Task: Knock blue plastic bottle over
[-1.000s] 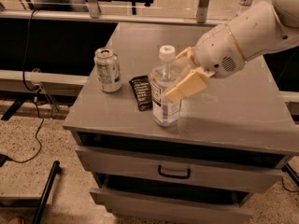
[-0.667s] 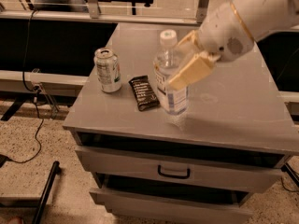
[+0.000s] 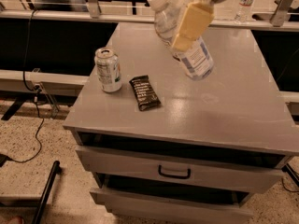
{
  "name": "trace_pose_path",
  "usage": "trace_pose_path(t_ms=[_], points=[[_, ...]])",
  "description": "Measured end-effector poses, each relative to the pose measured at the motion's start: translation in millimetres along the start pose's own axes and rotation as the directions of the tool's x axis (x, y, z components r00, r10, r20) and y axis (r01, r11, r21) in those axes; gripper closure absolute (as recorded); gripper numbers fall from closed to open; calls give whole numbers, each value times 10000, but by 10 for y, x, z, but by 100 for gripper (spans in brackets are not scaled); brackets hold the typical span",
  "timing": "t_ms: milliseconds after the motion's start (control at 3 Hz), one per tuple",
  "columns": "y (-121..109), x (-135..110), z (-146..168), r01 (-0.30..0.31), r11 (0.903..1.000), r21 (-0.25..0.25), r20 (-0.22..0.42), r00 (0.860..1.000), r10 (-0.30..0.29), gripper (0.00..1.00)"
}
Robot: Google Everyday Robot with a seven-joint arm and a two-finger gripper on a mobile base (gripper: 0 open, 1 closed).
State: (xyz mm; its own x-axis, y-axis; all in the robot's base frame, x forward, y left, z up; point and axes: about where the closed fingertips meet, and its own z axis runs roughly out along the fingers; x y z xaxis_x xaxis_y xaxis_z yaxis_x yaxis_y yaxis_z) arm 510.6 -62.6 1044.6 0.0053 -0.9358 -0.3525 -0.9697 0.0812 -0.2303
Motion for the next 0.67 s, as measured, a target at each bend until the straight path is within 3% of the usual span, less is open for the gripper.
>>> trace_pose_path(t_ms=[333, 667], points=[[-186, 389, -216, -413, 9934, 1066, -1710, 9835, 592, 100], [-338, 548, -321, -472, 9816, 1849, -2171, 9722, 876, 100]])
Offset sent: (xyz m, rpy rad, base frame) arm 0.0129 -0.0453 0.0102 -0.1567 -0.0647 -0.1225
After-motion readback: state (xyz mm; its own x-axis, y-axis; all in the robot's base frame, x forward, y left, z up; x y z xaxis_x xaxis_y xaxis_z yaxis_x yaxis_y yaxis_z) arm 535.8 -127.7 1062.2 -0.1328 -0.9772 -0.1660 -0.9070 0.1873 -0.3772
